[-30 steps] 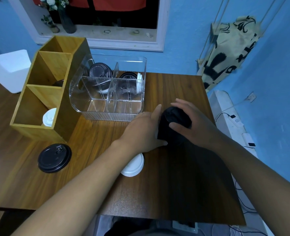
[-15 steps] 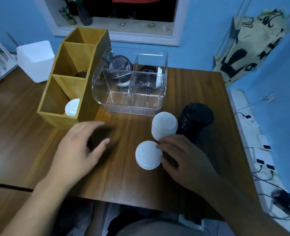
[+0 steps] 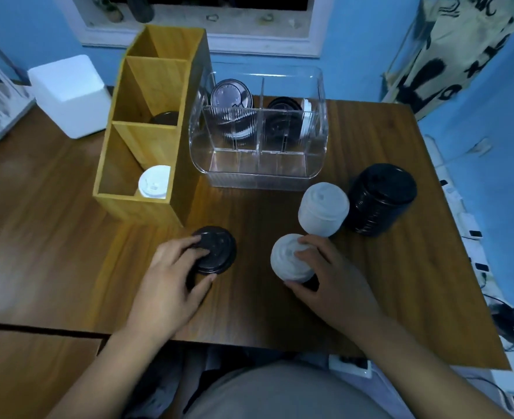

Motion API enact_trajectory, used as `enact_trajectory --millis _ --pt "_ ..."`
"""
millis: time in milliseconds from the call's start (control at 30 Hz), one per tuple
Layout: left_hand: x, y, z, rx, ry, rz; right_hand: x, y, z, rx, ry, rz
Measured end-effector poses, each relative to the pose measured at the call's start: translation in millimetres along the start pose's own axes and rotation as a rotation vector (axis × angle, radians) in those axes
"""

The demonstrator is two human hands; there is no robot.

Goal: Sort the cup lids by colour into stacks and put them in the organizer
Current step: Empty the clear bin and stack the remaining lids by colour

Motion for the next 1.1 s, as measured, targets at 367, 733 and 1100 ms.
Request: enact_trajectory --millis 367,733,1100 --pt "-64 -67 -7 0.115 0.055 -0.077 8 4 54 -0.280 -0.054 -0.014" --pt "-122 -137 -75 0.175 0.538 0.045 -11 -68 98 -0.203 0.429 0.038" --pt "-118 -133 -84 0.137 0.621 0.044 -15 -75 94 -0.178 0.417 0.102"
Point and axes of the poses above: each hand's wrist, its own y-axis away from the middle knuckle, its own z-axis out of the back of the hand, x = y × z, the point moved 2 cm from there along -y, towards the middle knuckle
